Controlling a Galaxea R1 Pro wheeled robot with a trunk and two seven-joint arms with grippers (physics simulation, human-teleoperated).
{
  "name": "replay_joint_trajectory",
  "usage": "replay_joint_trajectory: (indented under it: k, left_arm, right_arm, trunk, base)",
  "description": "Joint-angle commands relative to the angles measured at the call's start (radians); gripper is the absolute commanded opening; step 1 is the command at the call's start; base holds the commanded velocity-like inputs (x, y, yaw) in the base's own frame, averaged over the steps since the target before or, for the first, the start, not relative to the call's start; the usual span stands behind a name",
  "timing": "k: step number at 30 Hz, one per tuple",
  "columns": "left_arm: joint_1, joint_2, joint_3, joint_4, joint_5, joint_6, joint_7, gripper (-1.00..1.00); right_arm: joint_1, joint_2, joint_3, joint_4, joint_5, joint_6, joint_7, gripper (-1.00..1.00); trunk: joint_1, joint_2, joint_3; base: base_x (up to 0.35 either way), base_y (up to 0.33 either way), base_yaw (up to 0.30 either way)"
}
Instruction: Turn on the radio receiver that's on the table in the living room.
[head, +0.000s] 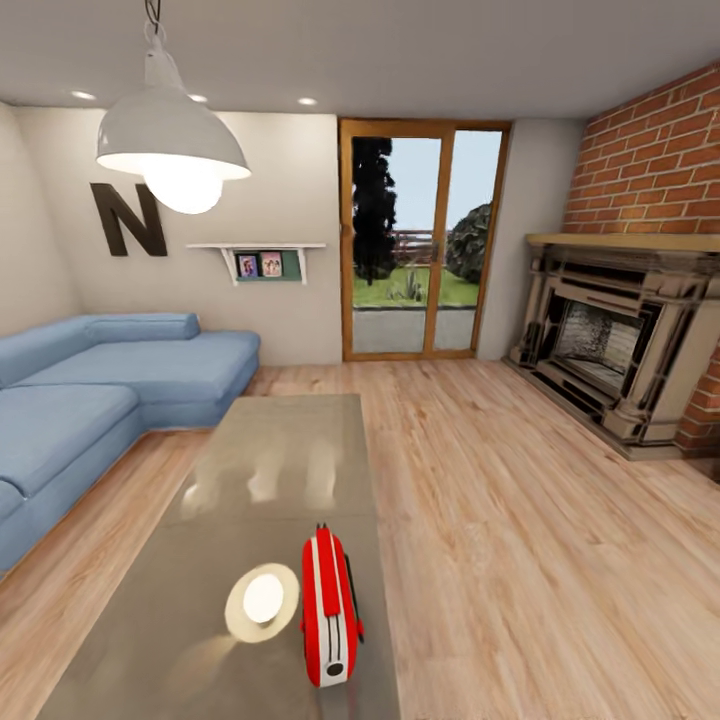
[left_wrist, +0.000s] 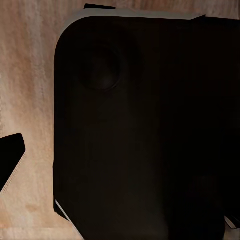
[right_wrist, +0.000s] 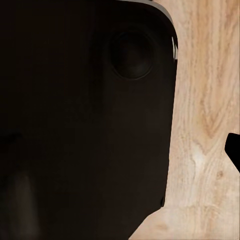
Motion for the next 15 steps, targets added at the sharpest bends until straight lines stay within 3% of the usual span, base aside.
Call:
replay_joint_trajectory:
  k: [1, 3, 8, 15]
  left_arm:
    - [0.000, 0.000, 0.000, 0.000, 0.000, 0.000, 0.000, 1.00]
    - [0.000, 0.000, 0.000, 0.000, 0.000, 0.000, -0.001, 1.00]
    - [0.000, 0.002, 0.000, 0.000, 0.001, 0.000, 0.000, 1.00]
    - [0.000, 0.005, 0.000, 0.000, 0.020, -0.019, -0.001, 1.00]
  right_arm:
    - [0.000, 0.000, 0.000, 0.000, 0.000, 0.000, 0.000, 1.00]
    - [0.000, 0.000, 0.000, 0.000, 0.000, 0.000, 0.000, 1.00]
    - [0.000, 0.000, 0.000, 0.000, 0.000, 0.003, 0.000, 1.00]
    - [0.000, 0.000, 0.000, 0.000, 0.000, 0.003, 0.000, 1.00]
  trunk:
    - [0.000, 0.000, 0.000]
    - [0.000, 0.000, 0.000]
    - [0.000, 0.000, 0.000]
    - [0.000, 0.000, 0.000]
  base:
    - [0.000, 0.000, -0.284]
    - [0.000, 0.000, -0.195]
    - [0.040, 0.000, -0.003]
    - [0.260, 0.000, 0.000]
